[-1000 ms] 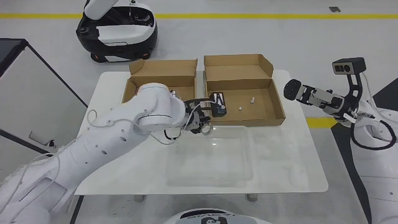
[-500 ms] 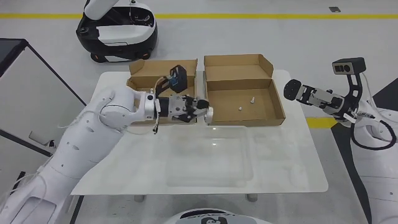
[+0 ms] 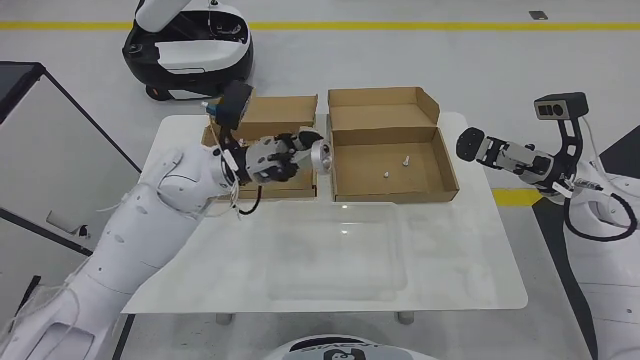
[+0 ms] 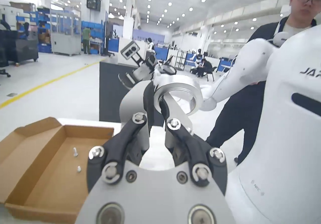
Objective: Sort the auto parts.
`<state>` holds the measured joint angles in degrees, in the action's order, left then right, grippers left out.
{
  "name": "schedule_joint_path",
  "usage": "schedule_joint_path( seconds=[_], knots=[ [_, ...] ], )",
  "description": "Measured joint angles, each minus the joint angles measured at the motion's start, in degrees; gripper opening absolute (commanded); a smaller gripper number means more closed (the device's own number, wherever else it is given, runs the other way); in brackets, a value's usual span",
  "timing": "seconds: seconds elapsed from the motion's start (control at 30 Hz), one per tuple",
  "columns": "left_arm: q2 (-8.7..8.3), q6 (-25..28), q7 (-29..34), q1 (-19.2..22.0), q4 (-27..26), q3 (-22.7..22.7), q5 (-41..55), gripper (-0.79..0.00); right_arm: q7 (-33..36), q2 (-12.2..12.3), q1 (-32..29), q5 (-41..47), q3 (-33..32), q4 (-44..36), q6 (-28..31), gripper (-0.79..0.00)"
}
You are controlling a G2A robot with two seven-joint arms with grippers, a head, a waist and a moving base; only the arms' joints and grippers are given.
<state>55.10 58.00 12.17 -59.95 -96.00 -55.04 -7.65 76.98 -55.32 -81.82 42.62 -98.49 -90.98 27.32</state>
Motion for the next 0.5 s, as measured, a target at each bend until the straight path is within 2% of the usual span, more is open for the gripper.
schedule_joint_path(
  seconds=[0.27, 0.37, 0.5],
  knots=[
    [0.36, 0.0, -12.3, -0.7, -3.8, -1.5, 0.1, -0.785, 0.0, 0.0, 0.0, 0.0, 0.0, 0.0, 0.0, 0.0],
    [0.42, 0.0, -17.6, -1.0, -5.3, -1.6, -2.8, -0.785, 0.0, 0.0, 0.0, 0.0, 0.0, 0.0, 0.0, 0.0],
    [0.1, 0.0, -27.7, -1.3, -6.7, -1.1, -10.2, -0.785, 0.0, 0.0, 0.0, 0.0, 0.0, 0.0, 0.0, 0.0]
  ],
)
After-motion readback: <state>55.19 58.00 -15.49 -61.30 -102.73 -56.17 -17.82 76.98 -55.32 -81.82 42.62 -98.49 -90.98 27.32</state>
